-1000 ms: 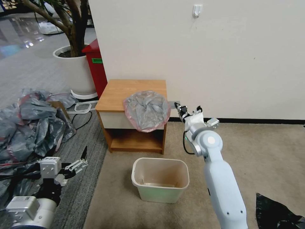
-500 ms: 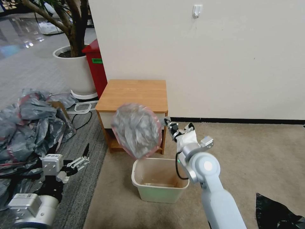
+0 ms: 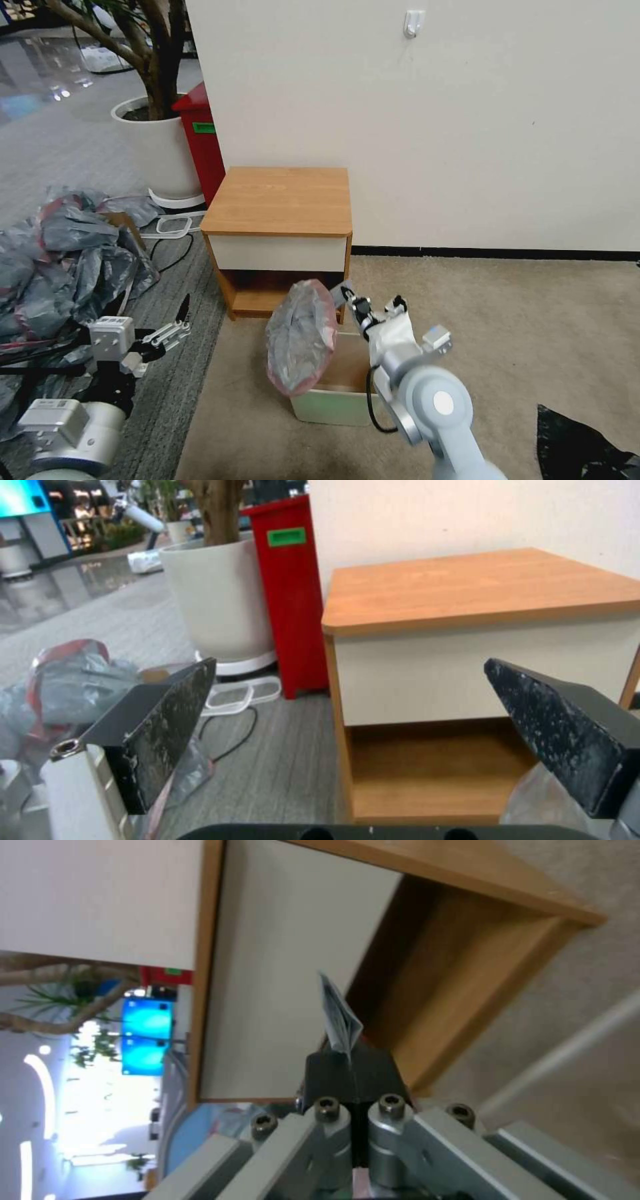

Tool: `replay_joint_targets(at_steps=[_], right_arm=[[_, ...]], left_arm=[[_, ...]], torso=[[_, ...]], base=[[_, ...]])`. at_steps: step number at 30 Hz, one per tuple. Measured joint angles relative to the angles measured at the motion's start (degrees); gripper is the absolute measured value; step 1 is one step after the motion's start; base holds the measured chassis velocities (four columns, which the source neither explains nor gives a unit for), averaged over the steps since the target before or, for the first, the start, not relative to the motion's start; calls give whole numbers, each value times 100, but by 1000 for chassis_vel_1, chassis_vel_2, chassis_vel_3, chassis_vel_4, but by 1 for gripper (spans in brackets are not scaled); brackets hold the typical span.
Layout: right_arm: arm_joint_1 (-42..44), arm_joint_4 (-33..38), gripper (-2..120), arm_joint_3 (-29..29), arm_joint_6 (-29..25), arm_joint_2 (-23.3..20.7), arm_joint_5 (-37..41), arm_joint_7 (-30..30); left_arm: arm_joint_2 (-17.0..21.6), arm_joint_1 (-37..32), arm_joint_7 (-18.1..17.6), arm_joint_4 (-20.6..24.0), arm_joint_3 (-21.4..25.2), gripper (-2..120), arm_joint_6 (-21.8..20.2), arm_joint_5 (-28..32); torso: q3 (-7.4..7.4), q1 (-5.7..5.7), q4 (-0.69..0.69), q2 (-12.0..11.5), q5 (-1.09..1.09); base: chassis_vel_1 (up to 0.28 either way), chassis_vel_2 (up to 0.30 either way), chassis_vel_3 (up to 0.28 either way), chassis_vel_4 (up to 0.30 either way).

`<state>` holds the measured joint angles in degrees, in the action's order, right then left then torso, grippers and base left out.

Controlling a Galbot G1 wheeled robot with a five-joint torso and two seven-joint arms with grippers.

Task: Pick up the garbage bag from the table and place it over the trash can.

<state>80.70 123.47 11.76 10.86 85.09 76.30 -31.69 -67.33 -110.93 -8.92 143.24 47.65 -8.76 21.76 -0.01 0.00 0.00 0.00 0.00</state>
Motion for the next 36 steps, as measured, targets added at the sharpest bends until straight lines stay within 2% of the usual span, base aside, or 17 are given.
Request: replay_joint_targets(at_steps=[9,14,17,22,28,36], right_arm=[[394,120,0,42,23,-349,-155,50],[590,62,0,232,227,-687,-140,473],[708,-33,0,365,569,-981,-99,965],[788,-49,0,364,632,-1193,-15,1049],[839,-55,0,393,616,-1170,-13,892],[863,-24,27,413,591,-1077,-47,651]], left_arm=[[-4,80,2,0,-71,100,-28,29],[51,106,2,0,-73,100,-72,70],[92,119,3,0,-71,100,-105,104],[113,122,3,0,-91,100,-119,114],[148,123,6,0,-124,100,-143,139],[155,124,9,0,-128,100,-147,146]], torso=[[0,0,0,0,0],[1,0,0,0,0],[1,0,0,0,1],[1,0,0,0,0],[1,0,0,0,0],[1,0,0,0,0]], base=[[0,0,0,0],[0,0,0,0],[0,0,0,0],[0,0,0,0],[0,0,0,0],[0,0,0,0]])
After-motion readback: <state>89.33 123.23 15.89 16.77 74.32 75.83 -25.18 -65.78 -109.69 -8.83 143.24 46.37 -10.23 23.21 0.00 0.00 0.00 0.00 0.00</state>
